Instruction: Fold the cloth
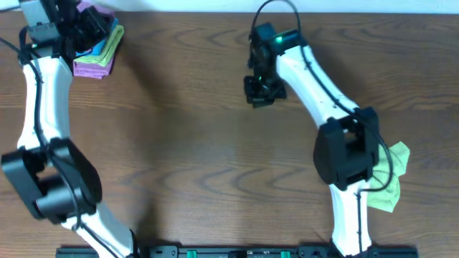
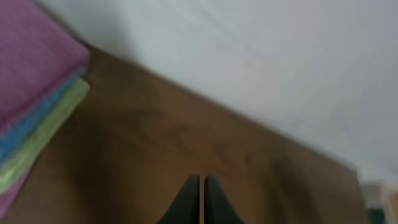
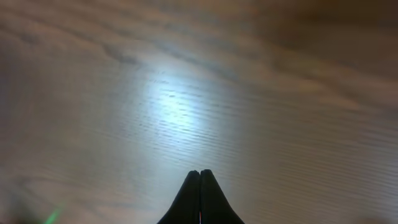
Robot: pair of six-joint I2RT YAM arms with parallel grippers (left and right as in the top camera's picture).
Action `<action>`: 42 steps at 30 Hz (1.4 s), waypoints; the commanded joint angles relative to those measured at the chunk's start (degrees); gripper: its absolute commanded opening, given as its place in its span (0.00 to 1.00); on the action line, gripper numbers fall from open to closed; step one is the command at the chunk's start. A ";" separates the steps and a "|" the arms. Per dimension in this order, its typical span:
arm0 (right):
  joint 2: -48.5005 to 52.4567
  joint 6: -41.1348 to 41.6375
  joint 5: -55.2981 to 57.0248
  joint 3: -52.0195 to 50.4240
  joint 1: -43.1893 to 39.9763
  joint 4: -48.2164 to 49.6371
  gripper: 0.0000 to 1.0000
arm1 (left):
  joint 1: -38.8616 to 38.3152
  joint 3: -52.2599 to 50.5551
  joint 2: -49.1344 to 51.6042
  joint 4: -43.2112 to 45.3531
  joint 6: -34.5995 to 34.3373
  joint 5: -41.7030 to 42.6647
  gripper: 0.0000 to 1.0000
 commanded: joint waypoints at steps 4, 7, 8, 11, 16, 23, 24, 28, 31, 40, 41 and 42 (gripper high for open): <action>-14.14 -8.52 5.81 2.21 -2.89 0.39 0.02 | -6.25 0.26 -12.17 -11.91 13.09 -3.89 0.06; -20.31 -16.13 5.81 2.21 -3.02 4.96 0.02 | -9.73 0.26 -19.32 -16.37 14.45 -7.19 0.06; -21.97 -18.10 5.81 2.21 -2.97 7.43 0.01 | -10.78 0.26 -21.79 -16.94 14.43 -8.02 0.06; -26.43 -21.24 5.81 2.21 -2.97 15.61 0.02 | -13.66 0.26 -28.35 -17.25 14.67 -10.58 0.06; -31.21 -25.64 5.88 2.12 -2.62 22.86 0.02 | -20.09 0.24 -38.23 -18.82 19.45 -21.44 0.06; -41.83 -26.36 12.46 -1.51 -2.75 18.45 0.02 | -29.18 -7.69 -54.97 -14.49 20.48 -28.83 0.06; -44.81 -26.34 16.39 -3.13 -2.75 18.40 0.02 | -29.94 -11.02 -57.96 -12.00 20.46 -29.03 0.06; -56.81 -26.34 21.94 -11.37 -2.75 19.39 0.02 | -31.41 -21.90 -66.64 -4.09 19.39 -29.66 0.06; -66.69 -26.34 22.56 -19.80 -2.75 18.56 0.02 | -31.65 -27.58 -71.67 -2.43 18.38 -29.66 0.06; -74.79 -23.43 20.90 -26.27 -2.69 17.90 0.99 | -31.67 -27.89 -71.12 -6.12 18.38 -28.96 0.95; -74.66 -23.08 20.44 -26.29 -2.71 16.76 0.99 | -31.67 -27.89 -71.12 -6.19 18.38 -28.98 0.95; -74.64 -23.10 20.41 -26.29 -2.71 15.54 0.99 | -31.65 -27.89 -71.12 -6.56 18.38 -28.98 0.95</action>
